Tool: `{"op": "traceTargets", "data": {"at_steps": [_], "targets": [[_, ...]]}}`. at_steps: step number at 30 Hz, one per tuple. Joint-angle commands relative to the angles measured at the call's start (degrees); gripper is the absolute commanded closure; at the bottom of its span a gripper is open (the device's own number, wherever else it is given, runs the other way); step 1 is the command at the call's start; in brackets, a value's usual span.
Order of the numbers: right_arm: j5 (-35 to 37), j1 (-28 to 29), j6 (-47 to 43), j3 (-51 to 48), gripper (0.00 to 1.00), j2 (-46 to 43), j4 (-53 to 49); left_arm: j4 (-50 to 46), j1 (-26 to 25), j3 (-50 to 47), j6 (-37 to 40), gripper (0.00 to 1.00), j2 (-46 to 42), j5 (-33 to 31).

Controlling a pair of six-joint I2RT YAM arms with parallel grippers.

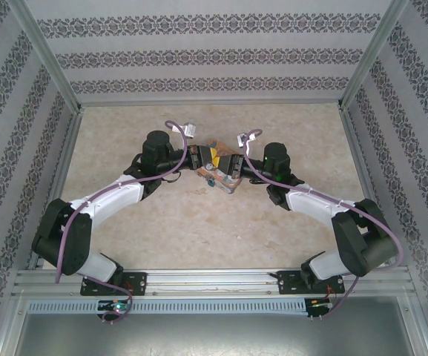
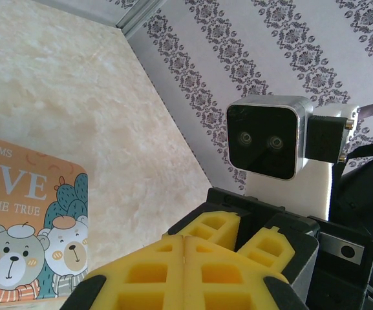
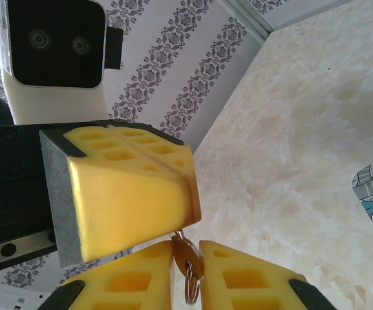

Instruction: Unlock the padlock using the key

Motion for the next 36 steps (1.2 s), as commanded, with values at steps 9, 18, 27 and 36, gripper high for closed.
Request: {"op": "traceTargets", "data": {"at_steps": [9,18,27,36], "targets": [[0.23,0.13,-0.18,-0.34,0.81,-1.86,1.47,4.31,0.83,-0.89,-0.89,1.00,-0.29,0.64],[0.44,-0.22,-0.36,-1.09,0.78,-2.64,1.32,4.23,0.94,-1.08,-0.86,1.00,-0.33,0.59],[0.76,-0.51,-0.67,-1.31,0.82,-3.00,0.66,4.06,0.93,-1.09,-0.76,1.00,-0.21,0.48],[1.50,-0.51,-1.32,-1.22,0.99,-2.98,-0.38,3.51,1.22,-1.02,-0.21,0.92,-0.67,0.44]]}}
